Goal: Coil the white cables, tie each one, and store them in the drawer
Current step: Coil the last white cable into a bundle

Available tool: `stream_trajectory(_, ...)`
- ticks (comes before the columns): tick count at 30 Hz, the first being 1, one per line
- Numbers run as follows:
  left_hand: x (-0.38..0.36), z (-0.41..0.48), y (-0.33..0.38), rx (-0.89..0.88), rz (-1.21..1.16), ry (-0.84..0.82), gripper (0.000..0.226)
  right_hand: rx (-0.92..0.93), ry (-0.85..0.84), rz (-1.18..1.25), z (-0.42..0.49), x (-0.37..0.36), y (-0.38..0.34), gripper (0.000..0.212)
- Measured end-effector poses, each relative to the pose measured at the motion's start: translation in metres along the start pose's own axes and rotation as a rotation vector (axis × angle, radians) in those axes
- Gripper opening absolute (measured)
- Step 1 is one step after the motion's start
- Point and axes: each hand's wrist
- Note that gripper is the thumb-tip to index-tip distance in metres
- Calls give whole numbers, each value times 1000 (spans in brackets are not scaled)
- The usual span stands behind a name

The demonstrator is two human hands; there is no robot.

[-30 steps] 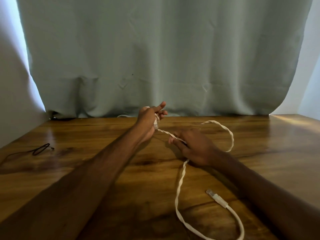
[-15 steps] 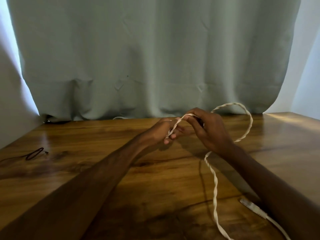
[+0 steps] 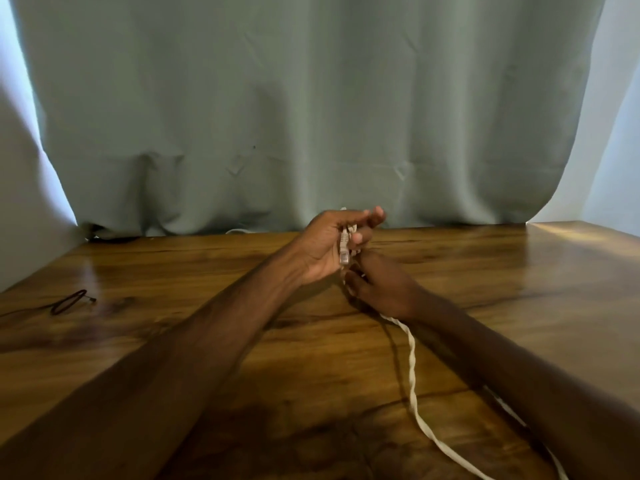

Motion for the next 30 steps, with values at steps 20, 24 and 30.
stream_trajectory(20,35,11,1,-236,311,501,26,4,98,247,-6,31,-21,22)
stream_trajectory(24,33,4,-4,-260,574,458,24,39,140,153,-4,30,-18,17)
stream_trajectory(30,34,-4,-21,-87,741,205,28,121,236,-36,-8,40,-6,28)
Point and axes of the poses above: each hand's wrist, its own z-axis towards the middle knuckle, its own x-axis out of the back of the hand, y = z × x, and after that the axes turned 5 degrees about -z, right-handed
